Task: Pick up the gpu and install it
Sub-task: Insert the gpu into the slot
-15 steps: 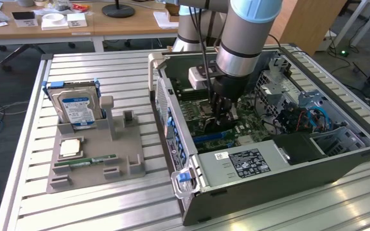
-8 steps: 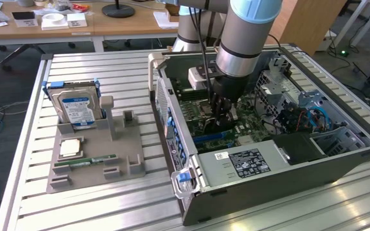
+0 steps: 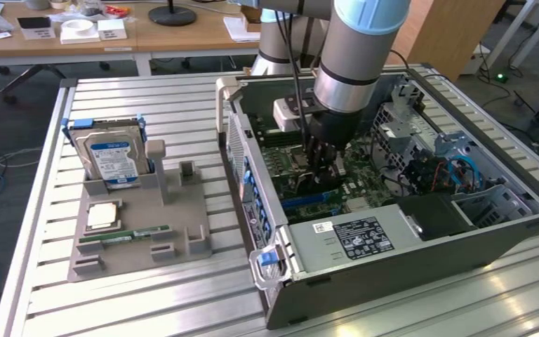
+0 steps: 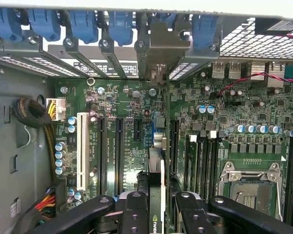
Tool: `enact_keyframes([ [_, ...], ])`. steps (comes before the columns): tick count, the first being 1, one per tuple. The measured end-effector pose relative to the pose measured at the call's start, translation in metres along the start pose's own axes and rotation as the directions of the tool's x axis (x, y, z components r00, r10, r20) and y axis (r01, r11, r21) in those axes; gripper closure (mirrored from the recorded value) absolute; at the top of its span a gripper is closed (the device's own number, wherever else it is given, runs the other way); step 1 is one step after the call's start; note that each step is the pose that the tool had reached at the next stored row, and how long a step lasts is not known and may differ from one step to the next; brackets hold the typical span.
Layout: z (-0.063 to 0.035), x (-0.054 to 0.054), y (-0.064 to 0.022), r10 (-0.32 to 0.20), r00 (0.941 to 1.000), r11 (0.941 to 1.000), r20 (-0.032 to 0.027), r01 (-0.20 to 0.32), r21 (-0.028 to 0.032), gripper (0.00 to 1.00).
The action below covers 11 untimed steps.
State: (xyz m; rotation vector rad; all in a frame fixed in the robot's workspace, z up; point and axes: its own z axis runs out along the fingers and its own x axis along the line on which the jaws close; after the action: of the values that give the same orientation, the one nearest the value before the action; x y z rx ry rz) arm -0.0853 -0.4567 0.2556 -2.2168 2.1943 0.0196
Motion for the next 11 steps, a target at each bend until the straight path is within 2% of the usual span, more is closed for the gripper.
enact_keyframes([
  [11,0.0007,0.0004,0.0001,0.0,1.0,1.0,-0.0002,0.0,-0.0001,0.74],
])
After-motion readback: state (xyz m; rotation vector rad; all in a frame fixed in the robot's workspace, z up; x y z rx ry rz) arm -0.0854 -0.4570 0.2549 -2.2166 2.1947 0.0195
